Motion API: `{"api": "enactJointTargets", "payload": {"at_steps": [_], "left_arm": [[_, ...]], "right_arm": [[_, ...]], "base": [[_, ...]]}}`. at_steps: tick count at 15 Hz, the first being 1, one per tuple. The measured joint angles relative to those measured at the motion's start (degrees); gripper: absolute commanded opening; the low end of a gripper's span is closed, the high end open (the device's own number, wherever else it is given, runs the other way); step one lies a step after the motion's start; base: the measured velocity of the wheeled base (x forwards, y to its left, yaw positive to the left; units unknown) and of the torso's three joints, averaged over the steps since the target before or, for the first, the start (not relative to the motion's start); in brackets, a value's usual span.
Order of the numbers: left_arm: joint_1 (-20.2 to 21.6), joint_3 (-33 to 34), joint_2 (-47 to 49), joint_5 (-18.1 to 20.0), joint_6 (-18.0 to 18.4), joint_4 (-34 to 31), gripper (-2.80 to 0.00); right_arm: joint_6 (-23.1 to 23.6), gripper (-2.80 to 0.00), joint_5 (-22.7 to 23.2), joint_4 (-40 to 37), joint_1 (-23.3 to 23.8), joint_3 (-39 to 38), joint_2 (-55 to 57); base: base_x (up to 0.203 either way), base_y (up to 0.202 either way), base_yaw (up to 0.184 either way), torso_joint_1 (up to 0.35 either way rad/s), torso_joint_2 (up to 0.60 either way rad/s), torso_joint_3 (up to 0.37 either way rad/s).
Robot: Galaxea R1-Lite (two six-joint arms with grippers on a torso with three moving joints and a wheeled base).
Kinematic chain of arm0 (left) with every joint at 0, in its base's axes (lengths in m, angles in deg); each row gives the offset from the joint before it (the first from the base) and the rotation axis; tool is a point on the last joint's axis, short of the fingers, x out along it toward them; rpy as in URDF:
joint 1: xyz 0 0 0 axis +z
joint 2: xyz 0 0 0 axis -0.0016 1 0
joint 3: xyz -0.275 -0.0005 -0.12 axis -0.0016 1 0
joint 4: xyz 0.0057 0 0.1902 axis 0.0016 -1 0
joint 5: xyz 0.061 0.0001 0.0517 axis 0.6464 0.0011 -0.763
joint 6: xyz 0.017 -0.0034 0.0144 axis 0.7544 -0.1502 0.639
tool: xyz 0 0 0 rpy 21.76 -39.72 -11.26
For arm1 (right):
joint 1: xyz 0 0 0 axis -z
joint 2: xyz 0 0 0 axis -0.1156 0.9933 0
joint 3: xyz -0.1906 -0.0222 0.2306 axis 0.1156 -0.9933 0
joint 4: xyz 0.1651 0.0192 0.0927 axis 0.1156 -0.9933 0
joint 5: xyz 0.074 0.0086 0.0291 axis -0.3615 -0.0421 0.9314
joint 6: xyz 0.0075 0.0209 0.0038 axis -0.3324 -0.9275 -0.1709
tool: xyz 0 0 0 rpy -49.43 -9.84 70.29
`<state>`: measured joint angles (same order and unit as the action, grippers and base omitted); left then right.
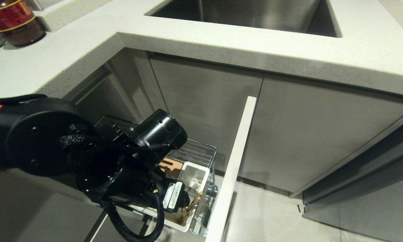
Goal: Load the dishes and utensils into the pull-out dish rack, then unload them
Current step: Take the fork out of the cupboard
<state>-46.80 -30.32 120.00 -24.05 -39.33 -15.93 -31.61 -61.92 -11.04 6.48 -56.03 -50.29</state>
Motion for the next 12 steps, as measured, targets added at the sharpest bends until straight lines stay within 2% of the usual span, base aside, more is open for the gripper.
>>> {"api": "enactJointTargets", "payload": {"at_steps": [8,9,12], "left_arm": [[0.1,0.2,2.0,1.0,-0.1,0.2,0.0],[0.1,0.2,2.1,1.0,-0.1,0.2,-2.8],[0.1,0.2,2.3,1.0,-0.2,1.2,-2.8]], "right_arm": [[0.0,-2.8,0.0,0.0,0.0,0.0,0.0],[0.0,-2.8,0.0,0.0,0.0,0.0,0.0],[0.0,-2.8,0.0,0.0,0.0,0.0,0.0]], "base": [[0.0,0.0,0.0,0.0,0.0,0.0],[0.0,0.0,0.0,0.0,0.0,0.0],[0.0,0.0,0.0,0.0,0.0,0.0]]}}
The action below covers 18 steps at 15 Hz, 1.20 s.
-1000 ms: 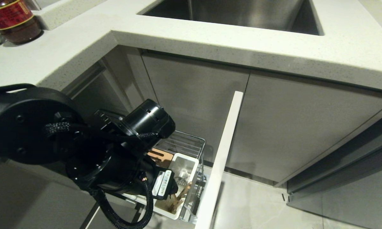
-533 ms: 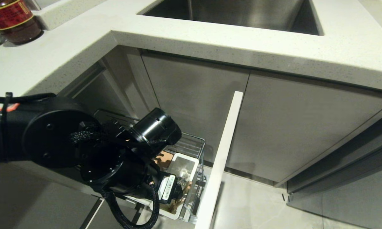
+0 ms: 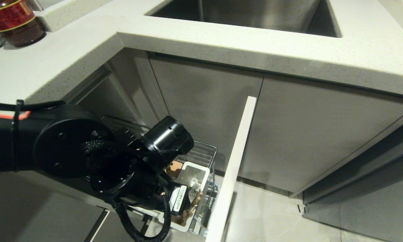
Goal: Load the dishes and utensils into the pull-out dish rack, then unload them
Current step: Take the fork out of the cupboard
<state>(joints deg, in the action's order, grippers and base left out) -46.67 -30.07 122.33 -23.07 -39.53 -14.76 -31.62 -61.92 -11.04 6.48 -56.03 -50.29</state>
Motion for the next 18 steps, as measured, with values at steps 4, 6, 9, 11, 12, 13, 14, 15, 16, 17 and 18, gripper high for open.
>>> {"api": "enactJointTargets", "payload": {"at_steps": [4,6,9,11,12,13,14,15,16,17,18], "left_arm": [[0.0,0.1,0.1,-0.1,0.0,0.3,-2.8],[0.0,0.1,0.1,-0.1,0.0,0.3,-2.8],[0.0,0.3,0.1,-0.1,0.0,0.3,-2.8],[-0.1,0.4,0.1,-0.1,0.0,0.3,-2.8],[-0.1,0.4,0.1,-0.2,0.0,0.1,-2.8],[-0.1,0.4,-0.1,-0.3,0.1,0.0,-2.8],[-0.2,0.4,-0.5,-0.6,0.2,0.0,-2.8],[-0.2,0.4,-1.2,-1.1,0.2,0.0,-2.8],[-0.3,0.6,-2.1,-1.6,0.4,0.1,-2.8],[-0.3,0.8,-3.1,-1.8,1.2,0.1,-2.8],[-0.3,1.3,-4.1,-1.9,2.8,0.3,-2.8]], "right_arm": [[0.0,-2.8,0.0,0.0,0.0,0.0,0.0],[0.0,-2.8,0.0,0.0,0.0,0.0,0.0],[0.0,-2.8,0.0,0.0,0.0,0.0,0.0],[0.0,-2.8,0.0,0.0,0.0,0.0,0.0],[0.0,-2.8,0.0,0.0,0.0,0.0,0.0],[0.0,-2.8,0.0,0.0,0.0,0.0,0.0],[0.0,-2.8,0.0,0.0,0.0,0.0,0.0],[0.0,-2.8,0.0,0.0,0.0,0.0,0.0],[0.0,-2.8,0.0,0.0,0.0,0.0,0.0],[0.0,-2.8,0.0,0.0,0.0,0.0,0.0],[0.0,-2.8,0.0,0.0,0.0,0.0,0.0]], "base": [[0.0,0.0,0.0,0.0,0.0,0.0],[0.0,0.0,0.0,0.0,0.0,0.0],[0.0,0.0,0.0,0.0,0.0,0.0],[0.0,0.0,0.0,0.0,0.0,0.0],[0.0,0.0,0.0,0.0,0.0,0.0],[0.0,0.0,0.0,0.0,0.0,0.0],[0.0,0.0,0.0,0.0,0.0,0.0],[0.0,0.0,0.0,0.0,0.0,0.0],[0.0,0.0,0.0,0.0,0.0,0.0],[0.0,0.0,0.0,0.0,0.0,0.0],[0.0,0.0,0.0,0.0,0.0,0.0]]}}
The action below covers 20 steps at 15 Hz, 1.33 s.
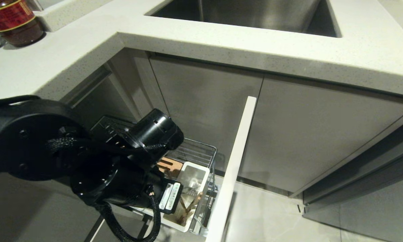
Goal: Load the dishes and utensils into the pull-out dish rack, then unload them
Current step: Take the fork out of the cupboard
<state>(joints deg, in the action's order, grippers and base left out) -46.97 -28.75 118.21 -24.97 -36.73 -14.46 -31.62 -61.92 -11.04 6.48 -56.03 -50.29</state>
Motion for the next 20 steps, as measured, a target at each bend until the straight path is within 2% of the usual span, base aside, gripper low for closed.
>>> {"api": "enactJointTargets", "payload": {"at_steps": [2,5,6,11,20], "left_arm": [[0.2,1.4,-1.9,0.0,3.9,0.1,-2.8],[0.3,2.2,-3.6,0.0,5.1,0.0,-2.8],[0.3,2.6,-3.8,0.1,6.1,0.2,0.0],[1.6,5.1,-3.6,0.5,8.0,5.2,0.0],[2.2,8.6,0.5,1.6,7.9,13.9,0.0]], "right_arm": [[0.0,-2.8,0.0,0.0,0.0,0.0,0.0],[0.0,-2.8,0.0,0.0,0.0,0.0,0.0],[0.0,-2.8,0.0,0.0,0.0,0.0,0.0],[0.0,-2.8,0.0,0.0,0.0,0.0,0.0],[0.0,-2.8,0.0,0.0,0.0,0.0,0.0]], "base": [[0.0,0.0,0.0,0.0,0.0,0.0],[0.0,0.0,0.0,0.0,0.0,0.0],[0.0,0.0,0.0,0.0,0.0,0.0],[0.0,0.0,0.0,0.0,0.0,0.0],[0.0,0.0,0.0,0.0,0.0,0.0]]}}
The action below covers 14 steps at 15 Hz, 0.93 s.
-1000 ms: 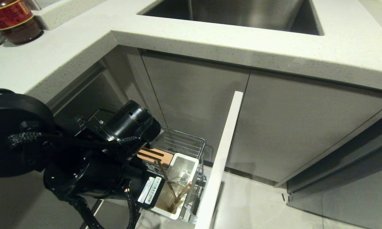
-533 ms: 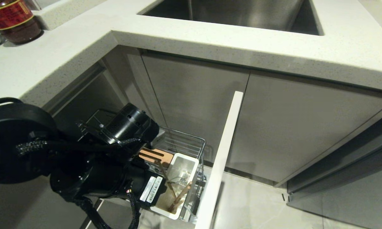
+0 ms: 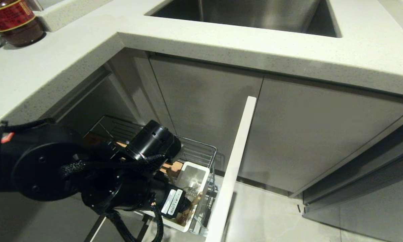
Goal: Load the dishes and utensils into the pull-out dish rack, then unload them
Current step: Take the fork out of the cupboard
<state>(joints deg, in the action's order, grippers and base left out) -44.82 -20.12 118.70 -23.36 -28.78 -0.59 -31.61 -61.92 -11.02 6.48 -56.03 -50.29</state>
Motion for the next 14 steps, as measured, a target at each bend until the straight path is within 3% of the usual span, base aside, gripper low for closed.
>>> {"api": "enactJointTargets", "payload": {"at_steps": [6,7,14], "left_arm": [[0.6,0.4,0.9,0.0,-0.1,0.8,0.0],[0.6,0.4,0.9,0.0,-0.1,0.8,-2.8],[0.4,0.4,0.6,0.0,-0.1,0.6,-2.8]], "right_arm": [[0.0,-2.8,0.0,0.0,0.0,0.0,0.0],[0.0,-2.8,0.0,0.0,0.0,0.0,0.0],[0.0,-2.8,0.0,0.0,0.0,0.0,0.0]], "base": [[0.0,0.0,0.0,0.0,0.0,0.0],[0.0,0.0,0.0,0.0,0.0,0.0],[0.0,0.0,0.0,0.0,0.0,0.0]]}}
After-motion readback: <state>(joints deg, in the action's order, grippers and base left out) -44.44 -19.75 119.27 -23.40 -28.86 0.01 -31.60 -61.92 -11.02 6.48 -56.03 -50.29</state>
